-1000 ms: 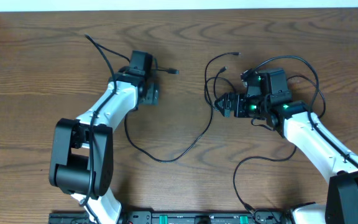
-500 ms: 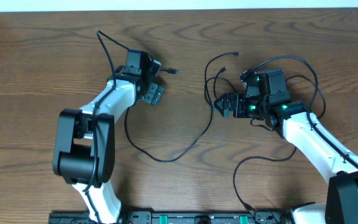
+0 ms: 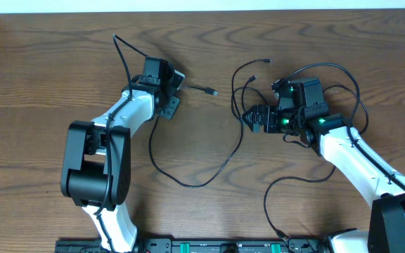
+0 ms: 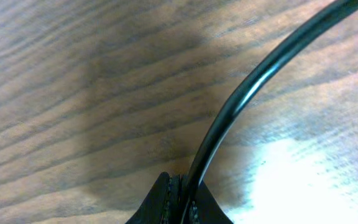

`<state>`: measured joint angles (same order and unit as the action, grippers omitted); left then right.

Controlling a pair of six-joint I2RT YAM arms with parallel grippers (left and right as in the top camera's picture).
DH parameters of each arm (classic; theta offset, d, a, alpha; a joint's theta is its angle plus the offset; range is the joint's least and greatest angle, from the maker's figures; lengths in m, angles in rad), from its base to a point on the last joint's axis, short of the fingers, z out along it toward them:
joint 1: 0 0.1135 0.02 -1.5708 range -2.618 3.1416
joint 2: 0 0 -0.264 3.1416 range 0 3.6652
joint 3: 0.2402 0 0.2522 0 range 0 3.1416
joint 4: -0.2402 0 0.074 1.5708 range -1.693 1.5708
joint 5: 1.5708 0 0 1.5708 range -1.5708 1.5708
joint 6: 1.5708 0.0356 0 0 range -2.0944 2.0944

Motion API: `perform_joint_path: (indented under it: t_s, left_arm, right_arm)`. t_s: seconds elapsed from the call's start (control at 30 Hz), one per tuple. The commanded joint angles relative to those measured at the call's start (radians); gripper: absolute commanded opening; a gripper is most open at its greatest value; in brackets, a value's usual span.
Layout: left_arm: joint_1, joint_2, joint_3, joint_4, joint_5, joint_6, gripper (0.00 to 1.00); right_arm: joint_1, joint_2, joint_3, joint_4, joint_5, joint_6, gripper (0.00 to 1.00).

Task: Untangle cables
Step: 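Grasp black cables with both grippers at the table center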

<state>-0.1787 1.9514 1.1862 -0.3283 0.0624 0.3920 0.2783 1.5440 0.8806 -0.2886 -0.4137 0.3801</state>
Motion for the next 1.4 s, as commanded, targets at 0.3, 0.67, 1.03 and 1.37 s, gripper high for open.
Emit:
perform_joint_path:
  t_s: [0.3, 0.67, 1.03, 1.37]
  left_arm:
    - [0.003, -0.272, 0.009, -0.193, 0.330, 0.528, 0.08]
    - [0.003, -0.294, 0.009, -0.407, 0.535, 0.819, 0.08]
    - [0.003, -0.294, 0.009, -0.531, 0.791, 1.056, 0.08]
    - [0.003, -0.309, 0.009, -0.548, 0.848, 1.186, 0.07]
  right_arm:
    - [0.006, 0.000, 0.002, 0.000, 0.028, 0.008, 0.99]
    - [0.006, 0.000, 0.002, -0.004, 0.077, 0.008, 0.99]
    - [-0.018, 0.000, 0.002, 0.000, 0.203, 0.009, 0.99]
    - [-0.032, 0.000, 0.002, 0.006, 0.229, 0.009, 0.99]
